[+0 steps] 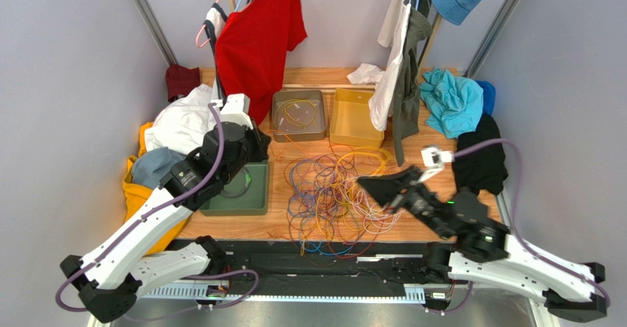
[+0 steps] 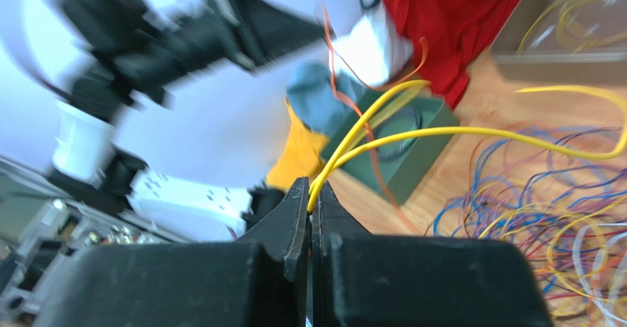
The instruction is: Untangle the cables
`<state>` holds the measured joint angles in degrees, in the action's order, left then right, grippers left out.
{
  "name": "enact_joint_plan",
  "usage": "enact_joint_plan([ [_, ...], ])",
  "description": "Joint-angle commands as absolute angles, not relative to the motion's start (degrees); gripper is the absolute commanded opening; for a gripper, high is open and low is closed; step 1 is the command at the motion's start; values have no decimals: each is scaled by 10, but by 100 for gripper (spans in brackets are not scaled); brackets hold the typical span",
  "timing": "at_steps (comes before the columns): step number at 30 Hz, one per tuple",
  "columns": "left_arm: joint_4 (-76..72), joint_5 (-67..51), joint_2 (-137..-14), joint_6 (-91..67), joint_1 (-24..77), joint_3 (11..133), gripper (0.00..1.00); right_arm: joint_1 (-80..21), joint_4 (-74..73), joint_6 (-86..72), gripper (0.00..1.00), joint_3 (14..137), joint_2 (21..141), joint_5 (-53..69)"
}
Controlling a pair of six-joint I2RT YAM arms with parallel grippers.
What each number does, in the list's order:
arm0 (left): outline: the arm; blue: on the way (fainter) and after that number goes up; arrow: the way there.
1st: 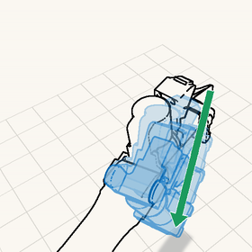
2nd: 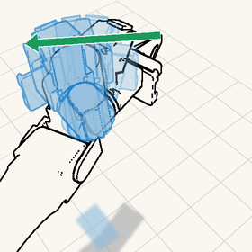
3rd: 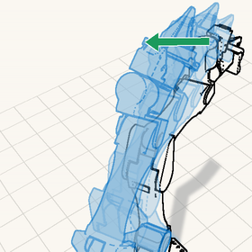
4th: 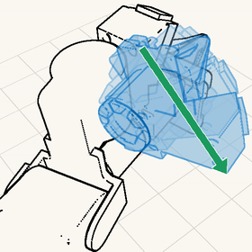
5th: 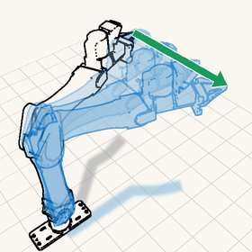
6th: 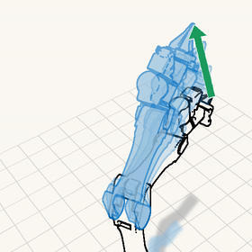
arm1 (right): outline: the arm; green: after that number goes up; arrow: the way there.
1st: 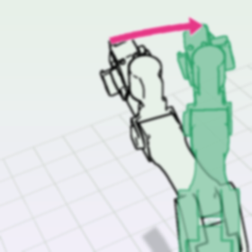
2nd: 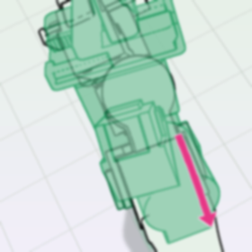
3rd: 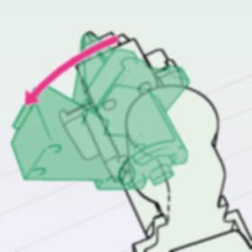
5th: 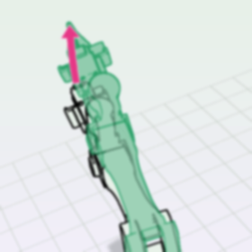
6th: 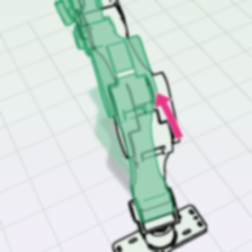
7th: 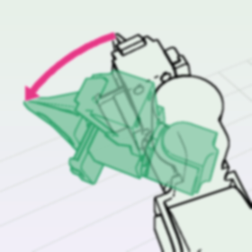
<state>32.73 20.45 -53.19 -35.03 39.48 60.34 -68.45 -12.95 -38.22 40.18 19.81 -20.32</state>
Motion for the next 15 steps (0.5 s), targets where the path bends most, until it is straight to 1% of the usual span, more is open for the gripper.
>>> enact_joint_plan([
  [1, 302, 170, -560, -394, 352, 584, 0, -686, -321, -345, 0, 454, 139, -298],
  [6, 294, 155, -608, -403, 341, 585, 0, -686, -352, -326, 0, 496, 134, -300],
  [11, 250, 111, -640, -426, 341, 555, 0, -686, -364, -303, 0, 534, 165, -280],
  [15, 247, 116, -669, -425, 340, 550, 0, -687, -373, -276, 0, 604, 192, -272],
])
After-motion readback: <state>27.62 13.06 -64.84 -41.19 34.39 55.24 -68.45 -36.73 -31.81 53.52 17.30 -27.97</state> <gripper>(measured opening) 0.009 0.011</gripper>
